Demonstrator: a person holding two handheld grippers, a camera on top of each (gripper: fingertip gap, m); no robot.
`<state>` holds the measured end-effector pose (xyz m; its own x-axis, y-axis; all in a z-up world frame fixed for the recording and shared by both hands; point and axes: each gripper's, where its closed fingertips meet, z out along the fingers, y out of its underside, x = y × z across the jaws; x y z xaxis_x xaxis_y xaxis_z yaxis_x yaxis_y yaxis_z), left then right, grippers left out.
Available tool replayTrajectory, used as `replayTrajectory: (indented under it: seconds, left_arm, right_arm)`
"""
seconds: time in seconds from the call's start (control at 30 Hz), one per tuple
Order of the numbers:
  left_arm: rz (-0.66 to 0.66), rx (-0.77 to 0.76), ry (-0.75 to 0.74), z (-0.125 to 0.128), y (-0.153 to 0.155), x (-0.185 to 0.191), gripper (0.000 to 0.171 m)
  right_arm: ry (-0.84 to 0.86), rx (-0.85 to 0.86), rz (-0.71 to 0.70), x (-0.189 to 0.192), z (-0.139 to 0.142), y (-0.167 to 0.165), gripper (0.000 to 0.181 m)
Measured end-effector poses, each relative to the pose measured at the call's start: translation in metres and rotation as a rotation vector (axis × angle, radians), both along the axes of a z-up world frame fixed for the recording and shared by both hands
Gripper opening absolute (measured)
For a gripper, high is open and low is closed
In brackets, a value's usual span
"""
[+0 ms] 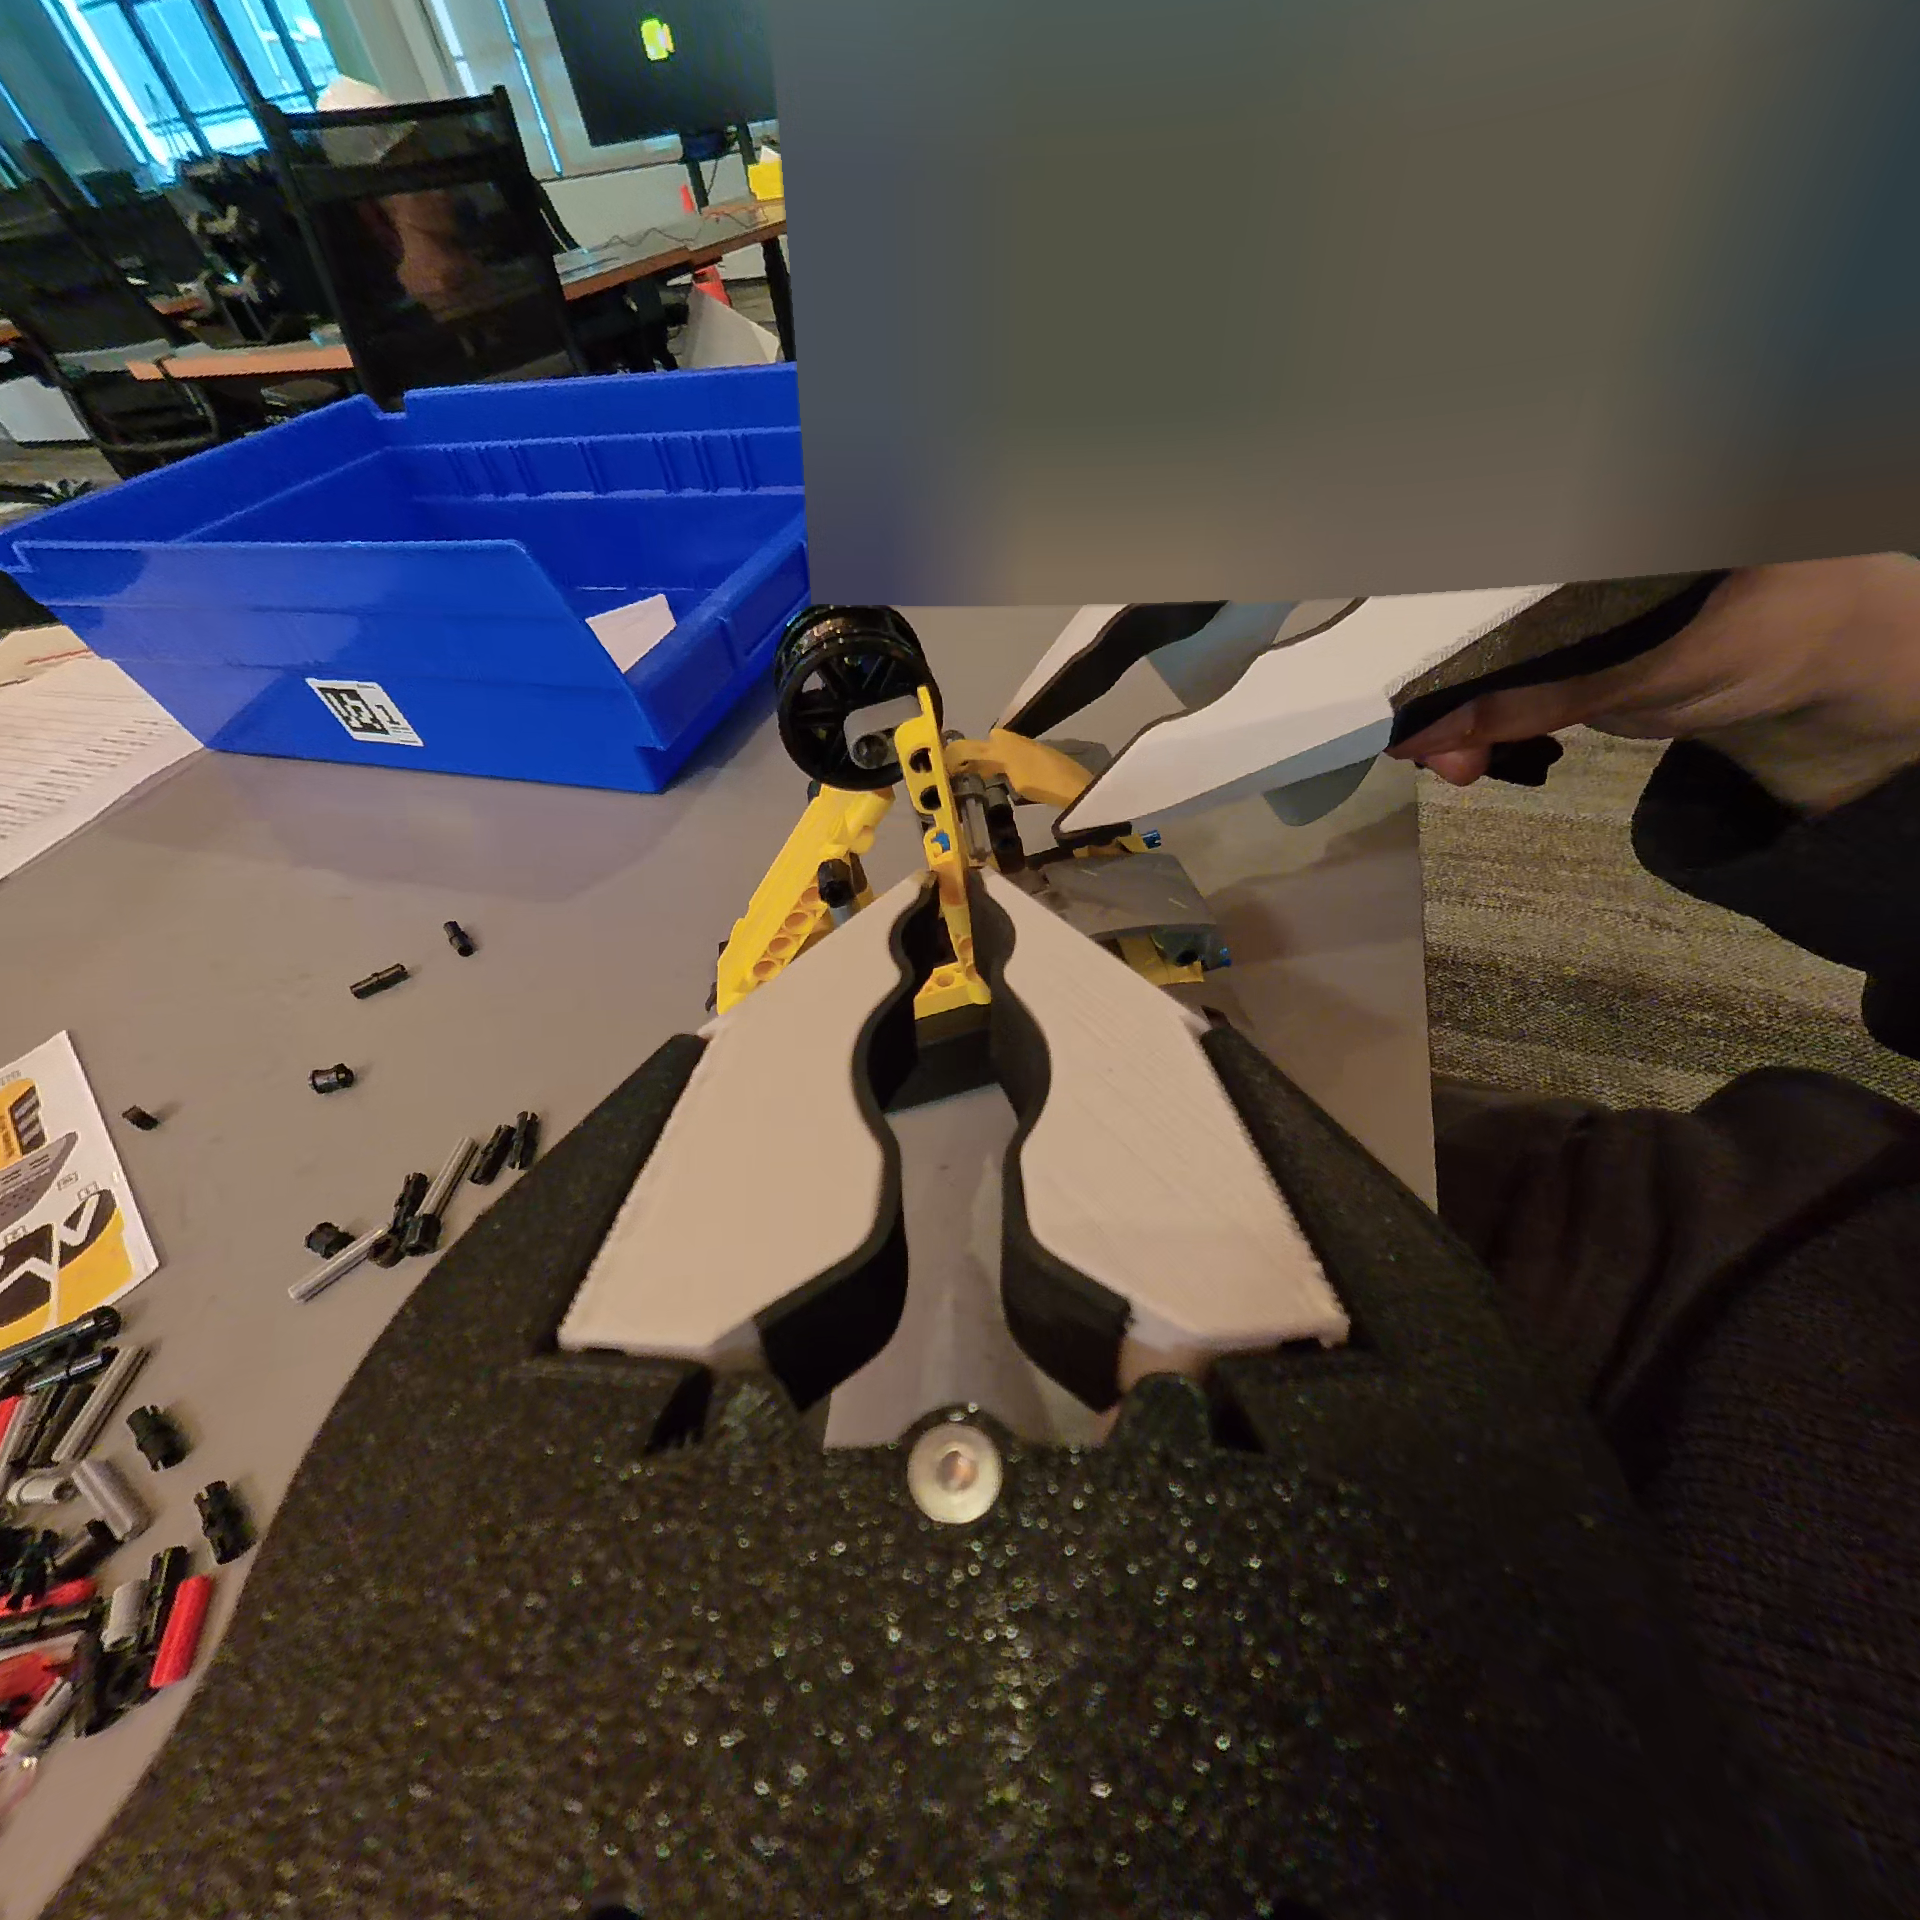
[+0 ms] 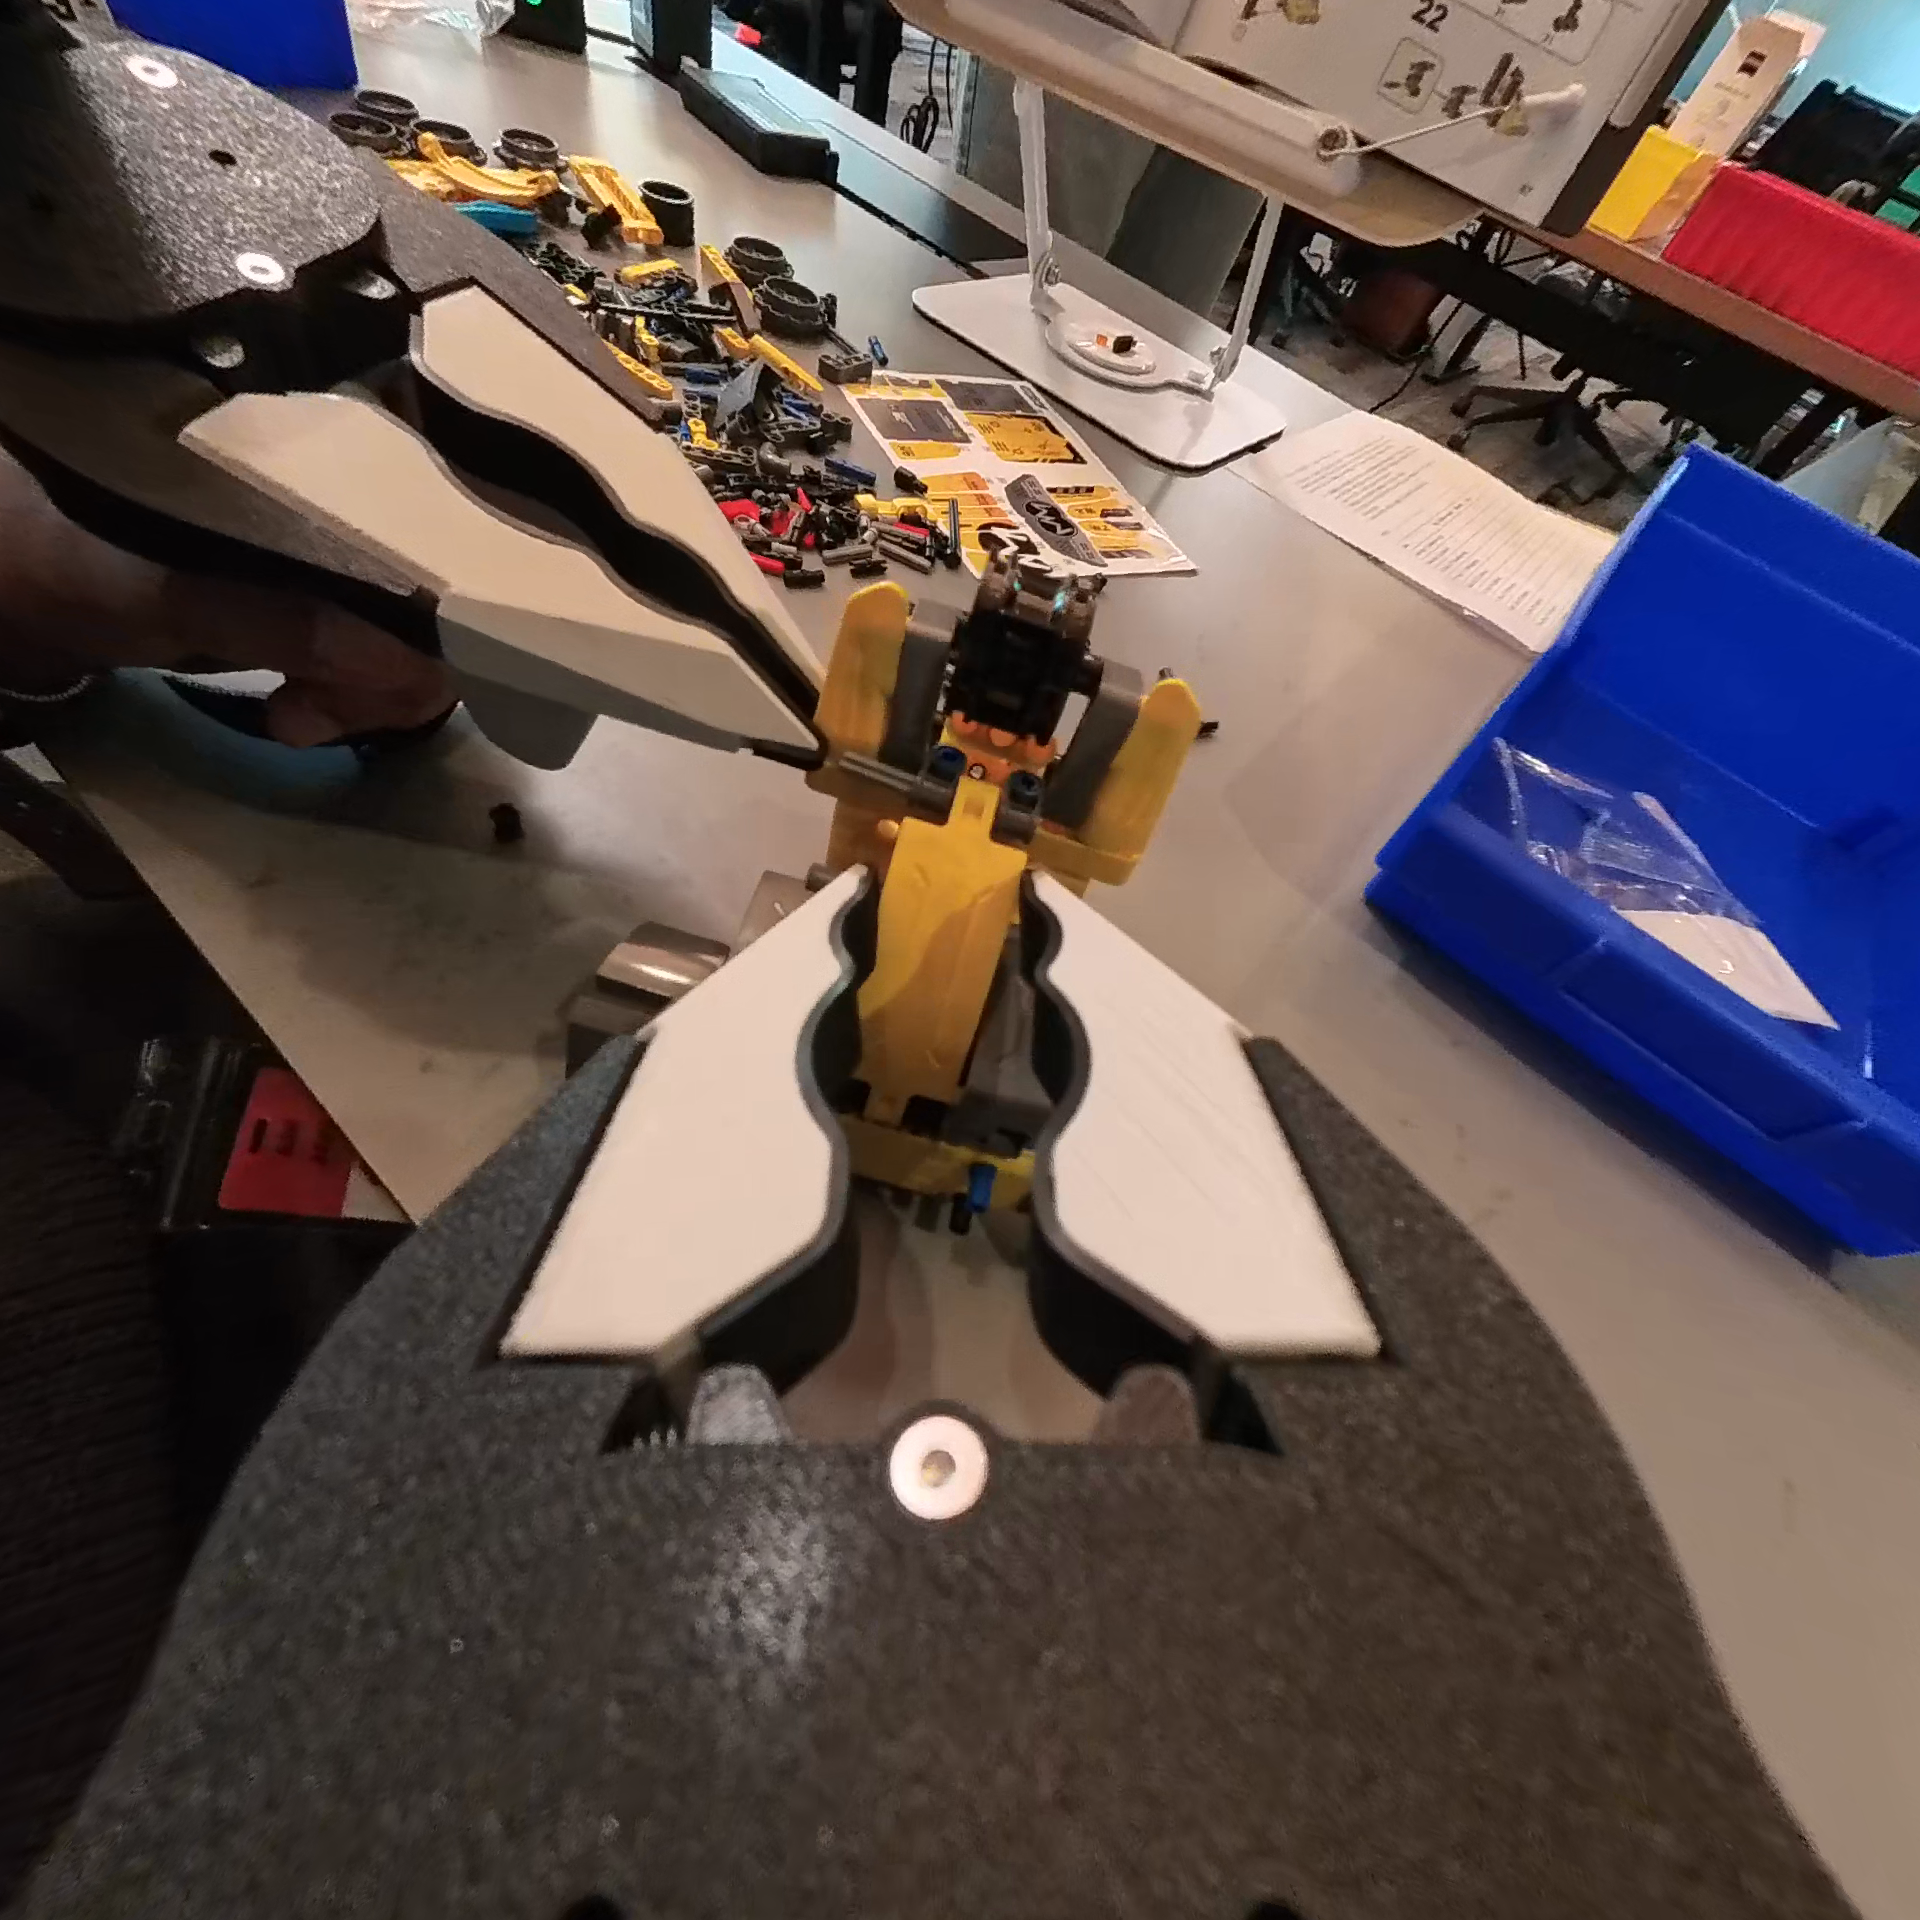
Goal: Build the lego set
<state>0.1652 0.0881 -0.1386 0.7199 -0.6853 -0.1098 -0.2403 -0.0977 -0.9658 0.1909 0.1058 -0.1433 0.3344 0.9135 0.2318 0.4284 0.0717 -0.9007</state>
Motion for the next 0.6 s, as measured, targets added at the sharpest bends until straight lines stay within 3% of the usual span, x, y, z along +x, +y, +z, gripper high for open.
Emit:
replayTrajectory:
  seconds: [0.5, 0.6]
  left_arm:
    - [0.012, 0.016, 0.012, -0.0003, 0.0001, 0.0007, 0.005]
    - [0.076, 0.097, 0.044, 0.0045, 0.0014, -0.0027, 0.02]
  right_arm:
    - [-0.011, 0.018, -0.005, 0.0, -0.0001, 0.0, 0.027]
    - [-0.008, 0.013, -0.003, -0.0004, -0.0007, -0.0001, 0.027]
